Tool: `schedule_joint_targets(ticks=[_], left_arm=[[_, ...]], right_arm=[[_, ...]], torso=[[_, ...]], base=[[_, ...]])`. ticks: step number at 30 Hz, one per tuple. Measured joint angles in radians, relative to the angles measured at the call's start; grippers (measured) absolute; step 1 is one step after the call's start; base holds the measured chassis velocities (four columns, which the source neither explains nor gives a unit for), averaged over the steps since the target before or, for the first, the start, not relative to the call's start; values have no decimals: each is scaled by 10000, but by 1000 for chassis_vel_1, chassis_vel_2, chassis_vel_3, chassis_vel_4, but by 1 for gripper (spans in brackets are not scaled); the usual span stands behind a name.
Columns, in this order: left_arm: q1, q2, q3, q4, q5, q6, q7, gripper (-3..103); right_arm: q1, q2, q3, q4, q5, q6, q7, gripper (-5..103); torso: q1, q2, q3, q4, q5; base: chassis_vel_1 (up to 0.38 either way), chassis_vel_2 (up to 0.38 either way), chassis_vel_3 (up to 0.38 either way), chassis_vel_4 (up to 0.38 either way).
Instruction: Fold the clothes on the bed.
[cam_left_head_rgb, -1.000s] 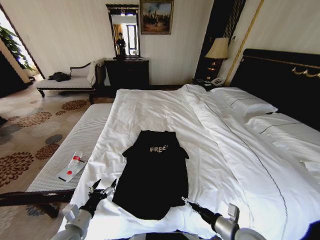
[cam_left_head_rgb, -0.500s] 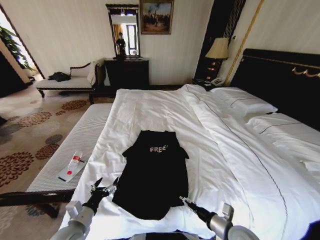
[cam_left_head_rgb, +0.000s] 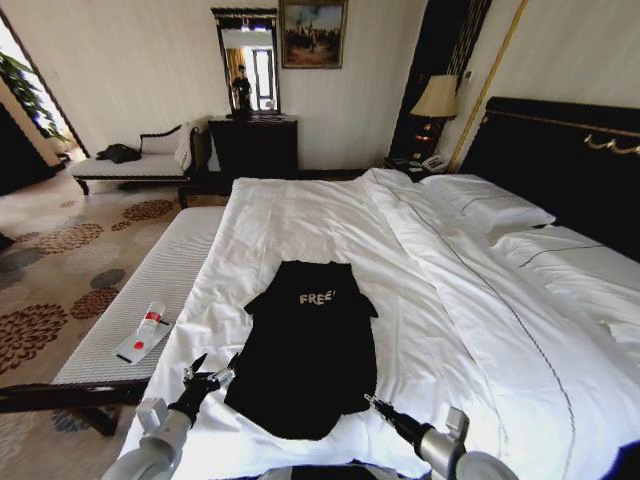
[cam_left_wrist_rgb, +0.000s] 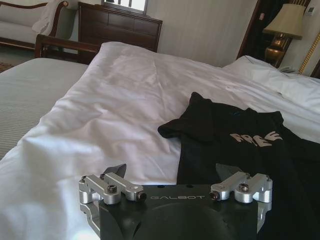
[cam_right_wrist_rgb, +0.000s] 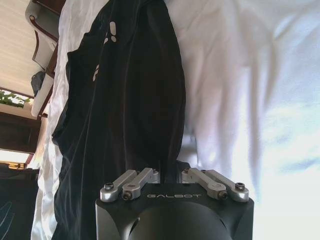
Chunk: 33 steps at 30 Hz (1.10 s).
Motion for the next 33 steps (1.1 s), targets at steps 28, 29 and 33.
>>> schedule_joint_targets(ticks=[28,29,33], left_arm=[[-345,84,-88,-261,-287,254,-293,100],[-311,83,-129,-254,-288,253,-273,100],[-352,75,-61,-206,-256,250,-268,100]], right_arm=[[1611,-2229,119,1289,31,-1399,2430,0],[1617,-2321,362,1251,134,-1412,2516,0],[1620,-2491,802,1233,190,-1413,2729,0]], torso=[[0,0,0,0,2],[1,0,1,0,3],[1,0,0,0,1]], base=[[0,0,0,0],[0,0,0,0],[0,0,0,0]])
